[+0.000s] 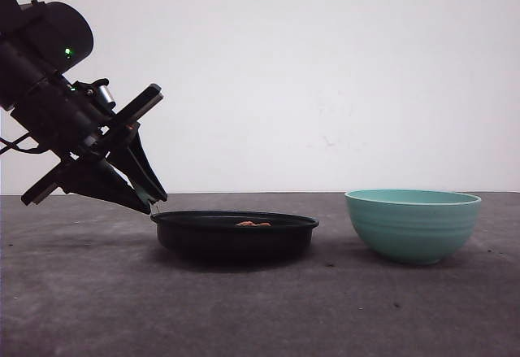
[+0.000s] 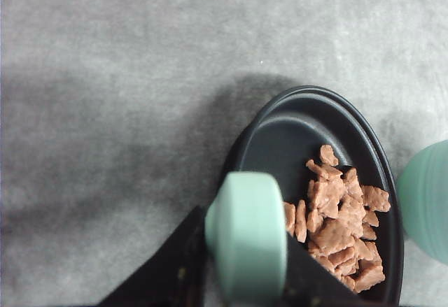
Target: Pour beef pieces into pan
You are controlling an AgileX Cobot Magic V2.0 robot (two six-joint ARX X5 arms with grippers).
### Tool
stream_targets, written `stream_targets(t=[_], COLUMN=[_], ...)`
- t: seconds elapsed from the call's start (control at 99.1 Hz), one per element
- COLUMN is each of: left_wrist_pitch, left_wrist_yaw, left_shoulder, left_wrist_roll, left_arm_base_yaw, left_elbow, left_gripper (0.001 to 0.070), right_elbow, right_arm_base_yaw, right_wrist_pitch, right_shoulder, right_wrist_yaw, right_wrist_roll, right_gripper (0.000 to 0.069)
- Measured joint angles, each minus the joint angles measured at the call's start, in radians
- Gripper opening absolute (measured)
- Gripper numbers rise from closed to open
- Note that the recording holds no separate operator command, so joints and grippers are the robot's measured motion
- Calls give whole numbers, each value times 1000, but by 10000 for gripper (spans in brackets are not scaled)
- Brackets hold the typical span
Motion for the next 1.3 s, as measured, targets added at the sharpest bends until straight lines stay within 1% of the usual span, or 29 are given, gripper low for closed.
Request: stream_targets(t=[0.05, 0.091, 0.131, 0.202, 0.252, 0.293, 0.383, 0.434, 0.464, 0.484, 0.494, 0.565, 0.656, 0.696, 0.727, 0.817, 0.878, 0.918, 0.979, 0.989, 0.999, 1.029, 1.1, 1.211, 1.302], left_wrist_pitch=[0, 0, -2, -1, -1, 0, -5, -13, -25, -31, -36, -64, -137, -182, -223, -330, -362, -362, -370, -370, -371, -371, -374, -375, -404], left_wrist_yaw=[0, 0, -2, 3, 6, 9, 9, -7, -30, -40, -56, -113, -197, -237, -269, -364, -398, -411, -440, -443, -449, -453, -465, -488, -547], left_shoulder=[0, 0, 0, 0, 0, -1, -21, -52, -85, -102, -120, -212, -336, -391, -432, -548, -623, -672, -744, -749, -763, -790, -851, -950, -1014], left_wrist_roll=[0, 0, -1, -5, -9, -13, -23, -25, -26, -23, -25, -21, 8, 35, 63, 154, 195, 210, 216, 216, 217, 218, 224, 219, 204], left_arm_base_yaw=[0, 0, 2, 7, 8, 11, 18, 23, 28, 29, 31, 42, 52, 53, 51, 40, 36, 35, 36, 36, 36, 37, 40, 44, 43], left_elbow=[1, 2, 3, 3, 5, 5, 5, 5, 5, 5, 5, 8, 42, 69, 95, 181, 222, 231, 227, 226, 222, 211, 166, 45, -50], left_gripper=[67, 101, 173, 351, 452, 507, 595, 653, 694, 694, 695, 695, 694, 687, 661, 520, 430, 343, 158, 148, 119, 79, 34, 19, 19], right_elbow=[0, 0, 0, 0, 0, 0, 0, 0, 0, 0, 0, -1, -1, -1, -2, -8, -24, -41, -70, -76, -81, -100, -154, -267, -338], right_arm_base_yaw=[0, 0, 0, 0, 0, 0, 0, 0, 0, 0, 0, 0, 0, 0, 0, 0, 0, 0, 0, 0, 0, 0, 0, 0, 0], right_wrist_pitch=[0, 0, 0, 1, 5, 11, 29, 40, 45, 47, 49, 61, 79, 91, 101, 156, 209, 247, 291, 297, 303, 322, 367, 449, 487], right_shoulder=[0, 0, 0, 0, 0, 0, 0, 0, 0, 0, 0, 0, 6, 12, 17, 31, 33, 33, 32, 31, 31, 30, 23, -5, -17], right_wrist_yaw=[0, 0, 0, 0, 0, 1, 2, 3, 4, 9, 11, 39, 76, 94, 109, 133, 134, 134, 134, 134, 134, 134, 134, 113, 100], right_wrist_roll=[0, 0, 0, 0, 0, 0, 0, 0, 0, -1, -1, -4, -19, -33, -45, -91, -121, -142, -169, -173, -178, -190, -213, -254, -274], right_gripper=[12, 12, 12, 12, 12, 12, 12, 12, 12, 12, 12, 12, 12, 12, 12, 12, 12, 12, 12, 12, 12, 12, 12, 12, 12])
